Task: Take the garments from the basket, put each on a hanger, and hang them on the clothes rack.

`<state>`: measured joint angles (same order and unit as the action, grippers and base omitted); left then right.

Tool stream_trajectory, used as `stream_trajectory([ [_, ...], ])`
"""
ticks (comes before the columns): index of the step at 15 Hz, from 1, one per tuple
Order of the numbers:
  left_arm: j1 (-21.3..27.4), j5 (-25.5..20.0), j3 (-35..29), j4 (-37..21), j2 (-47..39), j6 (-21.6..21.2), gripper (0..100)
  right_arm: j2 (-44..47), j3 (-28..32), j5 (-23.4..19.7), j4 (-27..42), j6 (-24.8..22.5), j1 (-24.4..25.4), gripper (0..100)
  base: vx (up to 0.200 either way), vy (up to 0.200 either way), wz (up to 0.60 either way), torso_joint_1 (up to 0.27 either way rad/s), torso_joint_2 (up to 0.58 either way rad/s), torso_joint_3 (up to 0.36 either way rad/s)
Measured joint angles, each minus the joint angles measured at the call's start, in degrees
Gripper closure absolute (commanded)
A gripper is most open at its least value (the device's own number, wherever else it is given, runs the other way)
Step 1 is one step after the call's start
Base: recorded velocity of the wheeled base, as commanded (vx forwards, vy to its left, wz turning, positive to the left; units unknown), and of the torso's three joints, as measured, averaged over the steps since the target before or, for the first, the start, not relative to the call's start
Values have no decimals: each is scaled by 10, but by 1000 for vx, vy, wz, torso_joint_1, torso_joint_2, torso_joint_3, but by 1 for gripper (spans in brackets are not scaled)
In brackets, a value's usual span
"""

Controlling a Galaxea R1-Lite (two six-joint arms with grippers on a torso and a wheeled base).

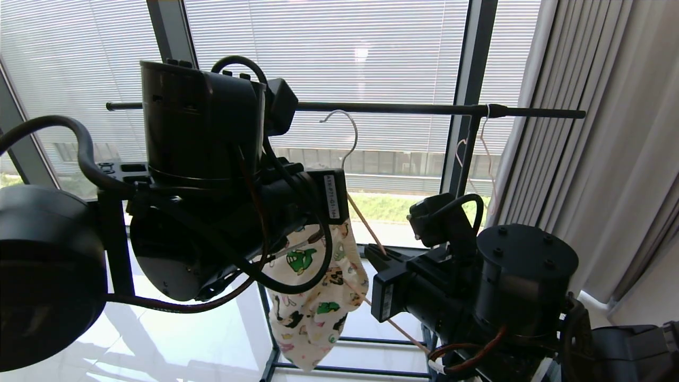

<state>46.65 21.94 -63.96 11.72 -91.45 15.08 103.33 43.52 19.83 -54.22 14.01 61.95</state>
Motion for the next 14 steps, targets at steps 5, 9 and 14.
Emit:
stream_trajectory([
  [5, 7, 0, 11, 0, 11, -3, 100, -1, -2, 39, 0, 8, -2, 100, 0, 0, 0, 0, 0, 0],
  [9, 3, 1, 59, 0, 45, -4, 0, -5, -3, 44, -4, 3, -10, 100, 0, 0, 0, 0, 0, 0],
  [14, 15, -1, 66, 0, 67, -20, 0, -8, -5, 64, -30, -18, -10, 100, 0, 0, 0, 0, 0, 0],
])
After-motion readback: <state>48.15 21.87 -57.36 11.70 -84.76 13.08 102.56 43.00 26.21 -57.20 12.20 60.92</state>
